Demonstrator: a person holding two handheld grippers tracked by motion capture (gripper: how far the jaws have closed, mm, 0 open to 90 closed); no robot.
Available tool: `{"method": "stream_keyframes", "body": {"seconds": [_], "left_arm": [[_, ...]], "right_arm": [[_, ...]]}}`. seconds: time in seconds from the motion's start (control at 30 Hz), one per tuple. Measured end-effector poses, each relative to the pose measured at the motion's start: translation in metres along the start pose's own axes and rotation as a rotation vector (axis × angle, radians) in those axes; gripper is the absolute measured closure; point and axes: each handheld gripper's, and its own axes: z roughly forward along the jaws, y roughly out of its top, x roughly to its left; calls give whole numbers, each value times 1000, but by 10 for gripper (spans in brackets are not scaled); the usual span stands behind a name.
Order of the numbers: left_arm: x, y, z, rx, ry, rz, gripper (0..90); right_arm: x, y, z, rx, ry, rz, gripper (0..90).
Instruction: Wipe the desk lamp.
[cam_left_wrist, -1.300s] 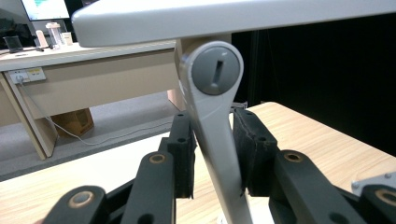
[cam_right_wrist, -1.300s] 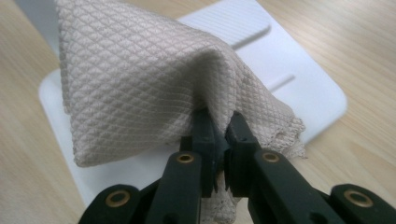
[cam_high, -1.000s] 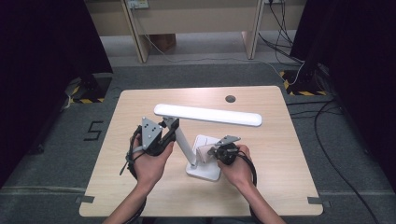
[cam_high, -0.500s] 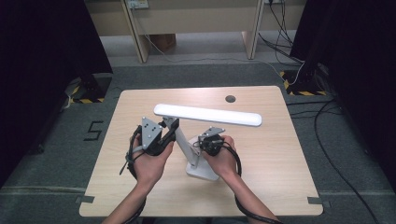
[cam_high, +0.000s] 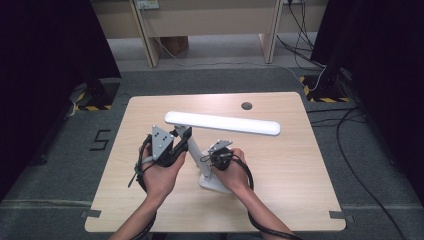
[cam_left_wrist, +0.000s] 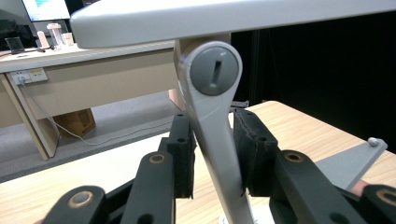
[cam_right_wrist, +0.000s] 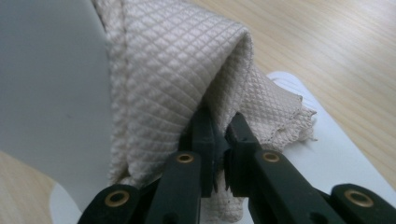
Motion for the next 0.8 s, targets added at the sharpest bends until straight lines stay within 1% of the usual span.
{"method": "stream_keyframes", "body": {"seconds": [0.03, 0.07, 0.17, 0.23, 0.33, 0.4, 0.5, 0.63, 0.7, 0.8], "left_arm": [[0, 0, 0, 0, -1, -3, 687], [0, 0, 0, 1, -1, -5, 688], [0, 0, 0, 1, 0, -5, 689], [0, 0, 0, -1, 1, -4, 689], [0, 0, 1, -2, 1, -5, 689], [0, 0, 0, -2, 1, -3, 689], [-1, 0, 1, -2, -2, -3, 689], [-1, 0, 1, -1, 0, -2, 689], [-1, 0, 1, -2, 0, -2, 689], [-1, 0, 1, -2, 1, -1, 689]], "right_arm": [[0, -1, -1, 7, -12, 4, 850], [-2, -2, -2, 6, -22, -11, 850], [-9, -8, -6, 14, -63, 0, 850], [-15, -13, -8, 23, -72, 15, 850], [-21, -19, -11, 26, -77, 19, 850], [-24, -22, -13, 22, -92, 7, 850], [-28, -25, -16, 17, -96, 22, 850], [-32, -28, -20, 25, -130, 15, 850], [-36, -31, -21, 28, -136, 32, 850], [-40, -34, -22, 31, -144, 44, 850]]}}
